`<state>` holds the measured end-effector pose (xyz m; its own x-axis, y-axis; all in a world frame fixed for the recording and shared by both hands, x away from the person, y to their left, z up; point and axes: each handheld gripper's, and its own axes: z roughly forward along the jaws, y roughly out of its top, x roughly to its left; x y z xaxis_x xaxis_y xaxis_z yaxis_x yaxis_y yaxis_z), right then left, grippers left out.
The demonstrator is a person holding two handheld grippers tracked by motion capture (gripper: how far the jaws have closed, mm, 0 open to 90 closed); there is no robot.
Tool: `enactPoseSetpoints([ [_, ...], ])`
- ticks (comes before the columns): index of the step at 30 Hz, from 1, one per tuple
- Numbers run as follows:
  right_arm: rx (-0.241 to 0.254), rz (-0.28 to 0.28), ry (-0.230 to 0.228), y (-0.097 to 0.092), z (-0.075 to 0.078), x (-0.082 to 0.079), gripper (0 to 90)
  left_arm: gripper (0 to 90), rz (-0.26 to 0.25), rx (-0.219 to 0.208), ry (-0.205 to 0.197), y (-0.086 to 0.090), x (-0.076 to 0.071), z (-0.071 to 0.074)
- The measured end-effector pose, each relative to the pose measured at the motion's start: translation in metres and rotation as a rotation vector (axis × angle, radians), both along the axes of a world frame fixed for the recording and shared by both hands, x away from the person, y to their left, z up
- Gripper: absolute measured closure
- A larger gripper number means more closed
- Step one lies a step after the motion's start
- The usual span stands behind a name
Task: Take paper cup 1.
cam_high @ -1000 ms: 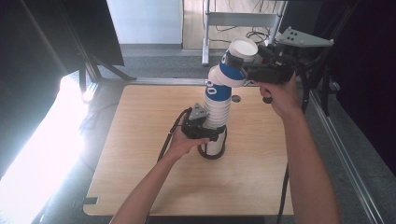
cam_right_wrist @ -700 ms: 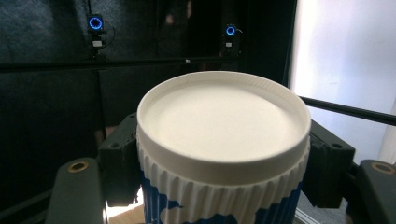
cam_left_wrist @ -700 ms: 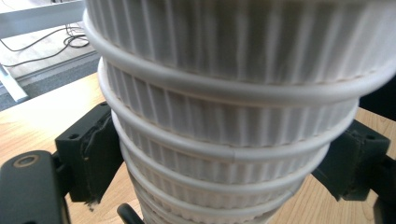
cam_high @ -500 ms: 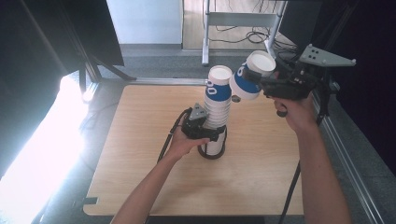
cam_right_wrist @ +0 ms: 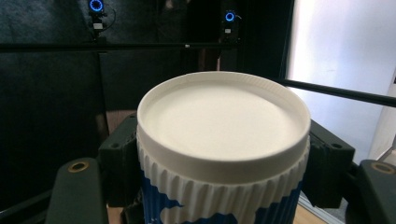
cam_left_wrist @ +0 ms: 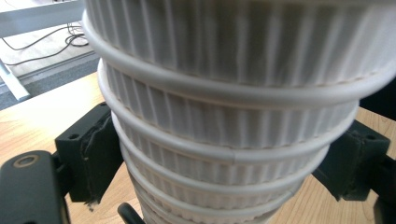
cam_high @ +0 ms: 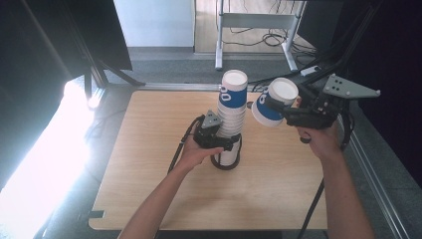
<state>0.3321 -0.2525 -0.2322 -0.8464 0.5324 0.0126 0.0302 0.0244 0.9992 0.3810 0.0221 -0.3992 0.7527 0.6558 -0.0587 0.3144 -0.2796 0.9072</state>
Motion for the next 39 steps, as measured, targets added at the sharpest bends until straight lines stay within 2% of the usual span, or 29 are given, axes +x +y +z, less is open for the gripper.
enactPoseSetpoints([
  [11, -0.018, 0.017, 0.038, 0.001, -0.039, -0.006, 28.3, 11.8, 0.01, -0.004, 0.002, -0.001, -0.001, 0.001],
  [15, -0.02, 0.025, 0.056, 0.005, -0.052, -0.007, 28.3, 9.1, 0.011, -0.008, -0.004, -0.001, -0.004, 0.003],
  [19, -0.024, 0.034, 0.064, 0.009, -0.065, -0.009, 28.2, 7.7, 0.018, 0.015, -0.014, 0.001, -0.006, 0.004],
  [21, -0.023, 0.042, 0.067, 0.011, -0.072, -0.01, 28.2, 7.4, 0.018, 0.012, -0.015, 0.004, -0.008, 0.004],
  [23, -0.022, 0.048, 0.071, 0.013, -0.076, -0.012, 28.2, 7.4, 0.014, 0.008, -0.018, 0.007, -0.01, 0.003],
  [26, -0.012, 0.06, 0.076, 0.015, -0.084, -0.013, 28.2, 7.4, 0.025, 0.027, -0.022, 0.013, -0.015, 0.002],
  [29, -0.017, 0.074, 0.083, 0.017, -0.093, -0.017, 28.2, 8.1, 0.044, 0.046, -0.057, 0.02, -0.026, 0.0],
  [35, -0.024, 0.087, 0.114, 0.021, -0.113, -0.021, 28.2, 8.9, 0.048, 0.045, -0.04, 0.038, -0.043, -0.014],
  [39, -0.017, 0.103, 0.12, 0.024, -0.124, -0.026, 28.2, 9.4, 0.015, -0.016, 0.011, 0.054, -0.054, -0.025],
])
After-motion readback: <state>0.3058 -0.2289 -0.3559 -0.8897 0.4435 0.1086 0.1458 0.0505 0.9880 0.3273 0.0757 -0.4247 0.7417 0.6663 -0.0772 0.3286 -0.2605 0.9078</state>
